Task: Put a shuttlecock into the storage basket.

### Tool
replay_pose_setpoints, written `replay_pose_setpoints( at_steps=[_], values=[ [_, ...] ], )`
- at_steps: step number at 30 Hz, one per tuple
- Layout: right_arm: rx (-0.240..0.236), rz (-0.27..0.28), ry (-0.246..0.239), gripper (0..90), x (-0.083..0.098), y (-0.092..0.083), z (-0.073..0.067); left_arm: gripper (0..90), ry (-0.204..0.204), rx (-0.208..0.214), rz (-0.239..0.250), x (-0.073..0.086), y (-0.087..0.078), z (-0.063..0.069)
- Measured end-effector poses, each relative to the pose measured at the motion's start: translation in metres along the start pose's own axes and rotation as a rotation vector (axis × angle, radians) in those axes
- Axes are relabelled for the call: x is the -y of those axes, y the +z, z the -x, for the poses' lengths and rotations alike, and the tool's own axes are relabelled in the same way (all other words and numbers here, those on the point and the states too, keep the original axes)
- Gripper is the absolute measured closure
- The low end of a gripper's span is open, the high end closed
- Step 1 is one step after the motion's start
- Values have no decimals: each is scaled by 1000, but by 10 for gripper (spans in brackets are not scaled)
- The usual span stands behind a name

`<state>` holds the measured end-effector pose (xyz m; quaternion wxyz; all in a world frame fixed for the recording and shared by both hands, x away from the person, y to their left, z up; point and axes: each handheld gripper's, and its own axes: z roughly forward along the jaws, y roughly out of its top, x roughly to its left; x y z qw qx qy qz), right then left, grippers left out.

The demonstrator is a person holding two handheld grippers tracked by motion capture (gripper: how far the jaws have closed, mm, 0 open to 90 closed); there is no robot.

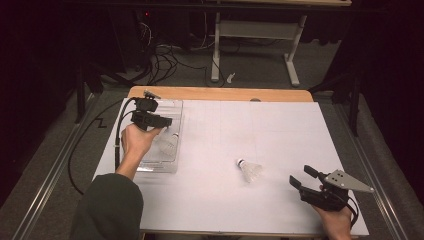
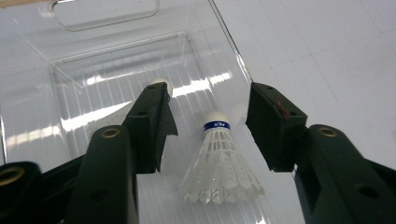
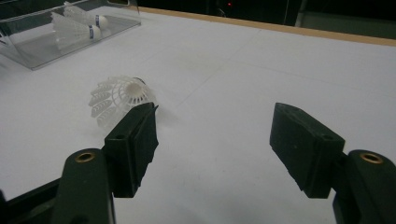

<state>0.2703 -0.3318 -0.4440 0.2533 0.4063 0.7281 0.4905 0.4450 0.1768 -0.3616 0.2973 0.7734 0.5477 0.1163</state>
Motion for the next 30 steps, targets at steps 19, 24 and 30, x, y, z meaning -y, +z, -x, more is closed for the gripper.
replay_pose_setpoints(
  at_steps=[19,24,30],
  values=[
    [-1,1,-2,327,0,0,0,418,25,-9,63,11,-14,8],
    [0,0,-2,327,0,0,0,418,33,-2,76,14,-17,9],
    [-1,1,0,327,0,0,0,417,45,6,98,18,-23,12]
  ],
)
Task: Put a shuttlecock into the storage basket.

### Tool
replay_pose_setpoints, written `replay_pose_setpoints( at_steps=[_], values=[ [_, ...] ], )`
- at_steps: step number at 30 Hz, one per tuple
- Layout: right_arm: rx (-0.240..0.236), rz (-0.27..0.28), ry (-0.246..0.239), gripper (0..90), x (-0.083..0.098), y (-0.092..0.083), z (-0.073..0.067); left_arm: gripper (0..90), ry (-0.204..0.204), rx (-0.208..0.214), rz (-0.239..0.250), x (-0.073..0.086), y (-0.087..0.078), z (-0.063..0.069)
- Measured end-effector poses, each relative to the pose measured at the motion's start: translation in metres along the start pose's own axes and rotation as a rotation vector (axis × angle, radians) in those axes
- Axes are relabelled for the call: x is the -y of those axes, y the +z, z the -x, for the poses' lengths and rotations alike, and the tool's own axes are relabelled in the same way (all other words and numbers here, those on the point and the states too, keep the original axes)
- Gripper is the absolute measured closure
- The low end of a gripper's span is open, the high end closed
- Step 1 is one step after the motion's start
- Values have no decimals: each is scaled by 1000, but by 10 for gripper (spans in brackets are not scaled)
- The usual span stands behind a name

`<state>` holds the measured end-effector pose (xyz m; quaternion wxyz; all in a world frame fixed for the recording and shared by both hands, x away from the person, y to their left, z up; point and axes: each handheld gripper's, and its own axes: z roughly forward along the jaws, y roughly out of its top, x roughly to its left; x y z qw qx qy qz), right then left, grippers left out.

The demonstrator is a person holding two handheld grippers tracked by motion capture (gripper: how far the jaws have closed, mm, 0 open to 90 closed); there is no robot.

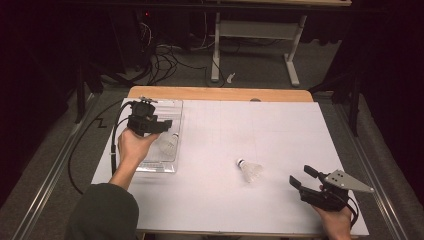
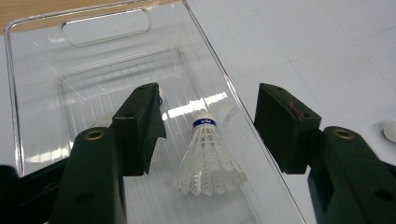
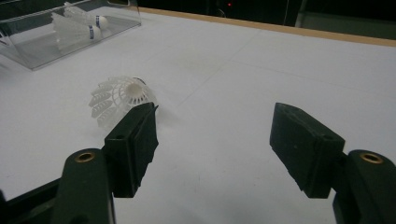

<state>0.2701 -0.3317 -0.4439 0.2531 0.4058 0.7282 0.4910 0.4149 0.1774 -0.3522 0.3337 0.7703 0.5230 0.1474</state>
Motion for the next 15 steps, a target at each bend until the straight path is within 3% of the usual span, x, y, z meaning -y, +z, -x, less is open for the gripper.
replay_pose_setpoints(
  at_steps=[7,15],
  values=[
    [1,1,-1,327,0,0,0,414,-3,10,24,6,-4,0],
    [1,1,1,327,0,0,0,405,19,21,53,10,-10,5]
  ],
)
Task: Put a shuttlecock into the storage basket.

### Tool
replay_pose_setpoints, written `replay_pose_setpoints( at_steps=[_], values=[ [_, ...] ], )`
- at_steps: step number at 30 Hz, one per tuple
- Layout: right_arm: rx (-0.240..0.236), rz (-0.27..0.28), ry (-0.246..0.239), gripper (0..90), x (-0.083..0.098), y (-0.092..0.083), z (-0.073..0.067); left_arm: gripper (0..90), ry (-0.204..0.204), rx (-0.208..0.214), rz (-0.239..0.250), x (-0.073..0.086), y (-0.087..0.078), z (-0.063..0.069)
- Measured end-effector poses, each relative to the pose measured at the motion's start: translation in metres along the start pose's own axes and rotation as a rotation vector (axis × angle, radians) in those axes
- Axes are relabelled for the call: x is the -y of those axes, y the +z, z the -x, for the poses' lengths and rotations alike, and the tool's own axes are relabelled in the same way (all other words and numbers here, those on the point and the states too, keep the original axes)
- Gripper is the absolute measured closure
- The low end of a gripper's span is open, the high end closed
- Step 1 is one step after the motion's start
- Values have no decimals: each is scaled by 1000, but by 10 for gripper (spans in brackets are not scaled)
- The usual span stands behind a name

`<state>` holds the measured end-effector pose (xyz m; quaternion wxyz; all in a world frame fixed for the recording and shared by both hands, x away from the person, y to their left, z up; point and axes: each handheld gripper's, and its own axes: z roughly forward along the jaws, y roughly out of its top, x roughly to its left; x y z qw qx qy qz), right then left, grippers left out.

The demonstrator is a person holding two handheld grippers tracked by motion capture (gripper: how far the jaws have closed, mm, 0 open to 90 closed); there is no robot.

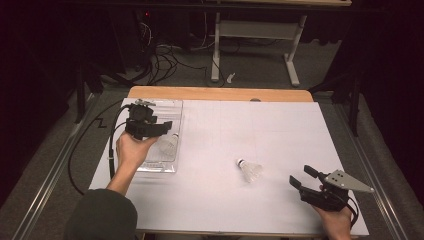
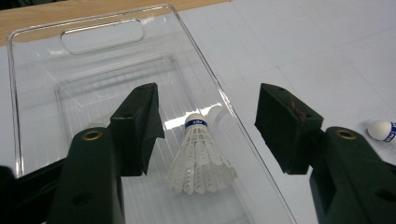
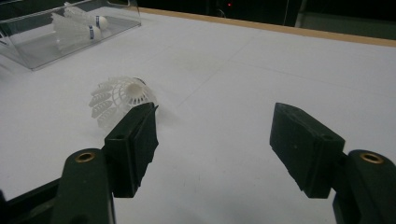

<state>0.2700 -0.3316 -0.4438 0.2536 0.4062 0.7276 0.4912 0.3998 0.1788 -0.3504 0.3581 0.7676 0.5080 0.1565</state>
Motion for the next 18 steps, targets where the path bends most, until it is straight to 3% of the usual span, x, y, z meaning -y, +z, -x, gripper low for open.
replay_pose_setpoints(
  at_steps=[13,18],
  values=[
    [1,4,0,327,0,0,0,402,26,11,42,8,-11,8],
    [0,5,2,327,0,-1,0,410,33,18,80,14,-18,10]
  ],
)
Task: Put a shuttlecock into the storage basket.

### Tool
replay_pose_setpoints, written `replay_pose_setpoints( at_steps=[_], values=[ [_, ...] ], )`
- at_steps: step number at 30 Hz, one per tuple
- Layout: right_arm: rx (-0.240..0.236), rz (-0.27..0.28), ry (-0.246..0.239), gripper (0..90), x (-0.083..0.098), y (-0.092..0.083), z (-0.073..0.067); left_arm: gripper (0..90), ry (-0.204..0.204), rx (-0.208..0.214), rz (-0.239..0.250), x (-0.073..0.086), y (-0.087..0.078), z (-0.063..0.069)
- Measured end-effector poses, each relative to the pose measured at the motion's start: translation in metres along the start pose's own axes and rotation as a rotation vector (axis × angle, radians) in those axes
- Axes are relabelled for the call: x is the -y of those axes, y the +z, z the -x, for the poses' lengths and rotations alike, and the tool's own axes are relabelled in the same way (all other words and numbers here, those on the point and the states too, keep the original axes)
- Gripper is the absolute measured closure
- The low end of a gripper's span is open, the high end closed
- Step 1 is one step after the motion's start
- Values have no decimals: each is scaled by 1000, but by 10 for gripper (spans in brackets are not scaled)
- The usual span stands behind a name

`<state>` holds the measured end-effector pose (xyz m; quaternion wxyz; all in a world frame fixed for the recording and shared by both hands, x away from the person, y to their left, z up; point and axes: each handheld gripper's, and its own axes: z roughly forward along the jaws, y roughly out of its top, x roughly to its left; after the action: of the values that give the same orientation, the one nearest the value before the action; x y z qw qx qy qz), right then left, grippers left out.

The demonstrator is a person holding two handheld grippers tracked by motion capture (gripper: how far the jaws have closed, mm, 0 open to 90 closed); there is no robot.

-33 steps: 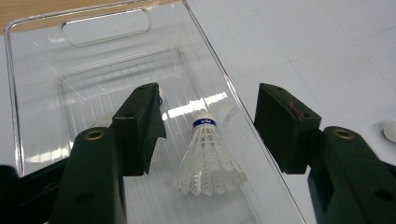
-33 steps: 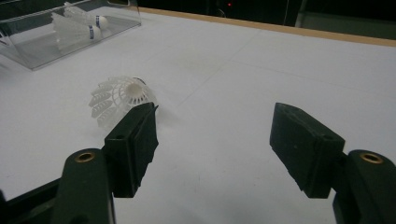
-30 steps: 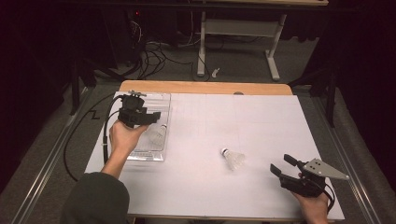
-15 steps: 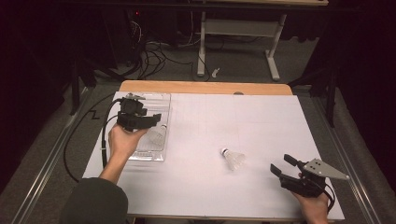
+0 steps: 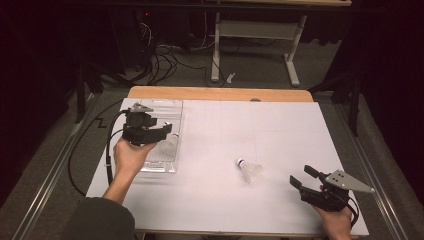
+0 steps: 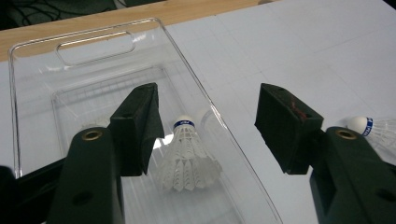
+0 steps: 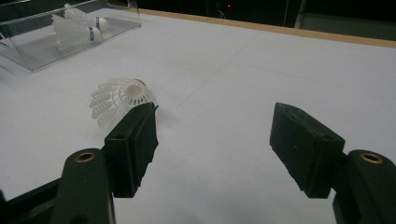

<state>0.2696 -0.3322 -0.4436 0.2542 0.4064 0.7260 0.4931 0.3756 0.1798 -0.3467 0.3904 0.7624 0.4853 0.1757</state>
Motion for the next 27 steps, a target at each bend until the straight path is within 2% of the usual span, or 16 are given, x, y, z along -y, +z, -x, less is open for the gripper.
replay_pose_setpoints(
  at_steps=[9,27],
  values=[
    [0,-2,2,327,0,0,0,411,19,13,22,6,-5,4],
    [-1,-4,5,327,0,1,1,408,16,19,60,20,-16,5]
  ],
)
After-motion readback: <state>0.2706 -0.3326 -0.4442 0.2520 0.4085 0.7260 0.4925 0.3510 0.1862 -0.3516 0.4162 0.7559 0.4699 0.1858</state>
